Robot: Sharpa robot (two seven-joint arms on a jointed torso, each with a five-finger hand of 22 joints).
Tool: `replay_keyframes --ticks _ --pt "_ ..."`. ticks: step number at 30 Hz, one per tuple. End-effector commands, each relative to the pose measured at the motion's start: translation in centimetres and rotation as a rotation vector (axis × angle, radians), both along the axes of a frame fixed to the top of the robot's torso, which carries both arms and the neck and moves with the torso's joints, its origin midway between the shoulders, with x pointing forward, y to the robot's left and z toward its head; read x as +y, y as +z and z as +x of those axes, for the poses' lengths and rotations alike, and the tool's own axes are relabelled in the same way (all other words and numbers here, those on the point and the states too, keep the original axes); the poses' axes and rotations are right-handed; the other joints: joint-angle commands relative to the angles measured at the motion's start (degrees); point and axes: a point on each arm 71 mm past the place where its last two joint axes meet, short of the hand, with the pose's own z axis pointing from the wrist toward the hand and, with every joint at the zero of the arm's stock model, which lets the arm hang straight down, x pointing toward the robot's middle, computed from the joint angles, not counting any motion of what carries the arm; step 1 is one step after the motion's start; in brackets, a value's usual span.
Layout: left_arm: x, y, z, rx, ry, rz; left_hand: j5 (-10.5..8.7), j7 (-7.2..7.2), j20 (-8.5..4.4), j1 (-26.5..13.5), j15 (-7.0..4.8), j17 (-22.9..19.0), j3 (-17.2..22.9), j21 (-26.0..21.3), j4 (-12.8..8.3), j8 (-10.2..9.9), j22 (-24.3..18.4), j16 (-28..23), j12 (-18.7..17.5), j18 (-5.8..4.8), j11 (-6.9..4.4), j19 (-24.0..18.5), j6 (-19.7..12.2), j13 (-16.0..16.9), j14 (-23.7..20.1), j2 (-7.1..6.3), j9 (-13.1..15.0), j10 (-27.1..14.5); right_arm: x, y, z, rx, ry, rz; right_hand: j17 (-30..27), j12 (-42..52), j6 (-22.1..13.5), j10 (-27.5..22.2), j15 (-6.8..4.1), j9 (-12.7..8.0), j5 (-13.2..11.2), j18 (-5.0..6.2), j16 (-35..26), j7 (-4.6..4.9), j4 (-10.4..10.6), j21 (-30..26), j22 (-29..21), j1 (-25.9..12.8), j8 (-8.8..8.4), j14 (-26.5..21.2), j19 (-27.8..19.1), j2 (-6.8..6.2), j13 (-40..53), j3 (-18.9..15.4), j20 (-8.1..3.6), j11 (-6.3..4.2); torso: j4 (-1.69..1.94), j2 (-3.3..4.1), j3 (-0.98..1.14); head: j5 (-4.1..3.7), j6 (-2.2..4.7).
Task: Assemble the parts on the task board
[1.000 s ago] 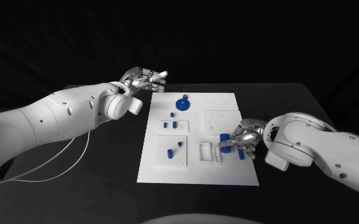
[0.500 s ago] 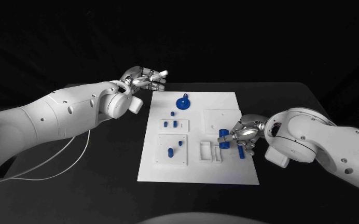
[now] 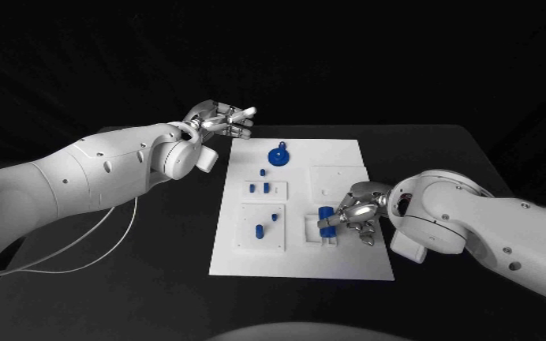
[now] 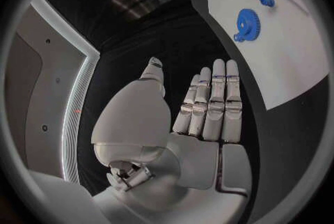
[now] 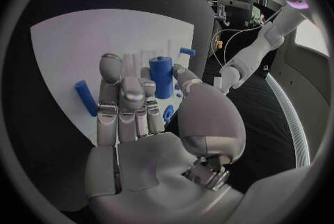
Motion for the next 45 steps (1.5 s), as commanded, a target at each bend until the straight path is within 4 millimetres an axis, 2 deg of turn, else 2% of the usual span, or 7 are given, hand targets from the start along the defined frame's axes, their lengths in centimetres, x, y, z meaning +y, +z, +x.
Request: replay_keyframes --ticks 1,22,29,34,39,43,45 --pt "-0.3 0.0 -0.1 0.001 -0.016 -0.002 0.36 -0.07 0.32 0.23 -0.09 -0.01 0.13 0.31 -0.49 -0.08 -0.06 -0.11 0.03 -0.36 0.03 -0.09 0.16 0.07 -0.26 -0.04 0.07 -0.38 0.1 -0.5 -0.2 0.016 0.016 -0.078 -0.01 -0.32 0.4 0.02 -0.07 0.02 0.48 -0.87 0.2 0.1 -11.89 -0.21 0.07 0.73 0.21 0.17 2.3 1.1 -0.05 11.59 -0.09 -0.18 -0.01 0.05 0.05 0.06 -0.15" --pt "-0.4 0.0 -0.1 0.003 -0.021 -0.003 0.36 -0.07 0.32 0.23 -0.09 -0.01 0.13 0.31 -0.49 -0.08 -0.06 -0.11 0.03 -0.36 0.03 -0.09 0.16 0.07 -0.26 -0.04 0.07 -0.38 1.3 -1.8 0.1 0.021 0.043 -0.108 -0.07 -0.34 0.31 0.02 -0.05 -0.61 0.24 -0.88 0.07 -0.01 -10.42 -0.54 0.14 -0.75 0.17 0.17 2.32 0.92 -0.22 9.78 -0.08 -0.16 -0.1 0.03 0.02 0.32 -0.51" --pt "-0.4 0.0 -0.1 0.004 -0.021 -0.003 0.36 -0.07 0.32 0.23 -0.09 -0.01 0.13 0.31 -0.49 -0.08 -0.06 -0.11 0.03 -0.36 0.03 -0.09 0.16 0.07 -0.26 -0.04 0.07 -0.38 1.5 -1.9 0.2 0.024 0.053 -0.113 -0.19 -0.4 0.49 0.04 0.03 -2.22 -3.46 -0.83 -0.16 0.09 -6.77 -0.87 -0.05 -0.35 0.18 0.18 2.37 -0.16 -0.45 6.14 0.0 -0.06 -0.1 0.04 0.05 0.42 -0.58" --pt "-0.4 0.0 -0.1 0.005 -0.021 -0.002 0.37 -0.06 0.34 0.0 -0.07 0.04 0.24 0.35 -0.83 -0.07 -0.21 -0.12 0.03 -0.34 0.04 -0.08 0.09 0.07 -0.32 0.15 0.07 -0.41 1.5 -1.9 0.2 0.021 0.05 -0.114 -0.21 -0.44 0.65 0.16 0.13 -2.71 -9.9 -0.8 -0.26 0.16 -3.66 -0.88 -0.09 -0.4 0.18 0.19 2.37 -1.13 -0.64 5.16 0.06 0.07 -0.1 0.03 0.04 0.39 -0.58" --pt "-0.4 0.0 -0.1 0.006 -0.021 -0.002 0.37 -0.05 0.35 -0.07 -0.06 0.03 0.22 0.35 -0.76 -0.06 -0.22 -0.12 0.02 -0.33 0.05 -0.1 0.09 0.07 -0.36 0.15 0.07 -0.42 1.6 -1.9 0.3 0.015 0.044 -0.11 -0.16 -0.53 0.68 0.16 0.22 -2.62 -16.09 -0.71 -0.32 0.48 4.09 -0.78 -0.07 -3.33 0.21 0.17 2.38 -5.22 -0.78 4.41 0.11 0.34 -0.11 0.05 0.05 0.4 -0.6" --pt "-0.4 -0.1 -0.1 0.009 -0.024 -0.002 0.38 -0.06 0.35 0.11 -0.05 0.03 0.24 0.34 -0.87 -0.06 -0.25 -0.12 0.02 -0.33 0.05 -0.12 0.1 0.07 -0.38 0.13 0.08 -0.43 1.7 -1.9 0.2 0.013 0.043 -0.106 -0.06 -0.64 0.26 0.12 0.18 -2.86 -16.04 -0.8 -0.4 0.46 9.84 -0.73 -0.06 -3.96 0.21 0.14 2.4 -6.1 -0.76 -4.14 0.03 0.33 -0.13 0.03 0.05 0.45 -0.62" --pt "-0.3 -0.1 -0.1 0.01 -0.026 -0.001 0.38 -0.06 0.35 0.11 -0.05 0.03 0.24 0.34 -0.87 -0.06 -0.25 -0.12 0.02 -0.33 0.05 -0.12 0.1 0.07 -0.38 0.13 0.08 -0.43 1.8 -1.9 0.2 0.014 0.043 -0.103 0.05 -0.88 0.08 0.06 0.33 -2.83 -16.03 -0.72 -0.44 0.59 11.32 -0.79 -0.1 -1.47 0.25 0.23 2.4 -0.99 -0.94 -16.36 0.19 0.42 -0.11 0.03 0.05 0.39 -0.61"
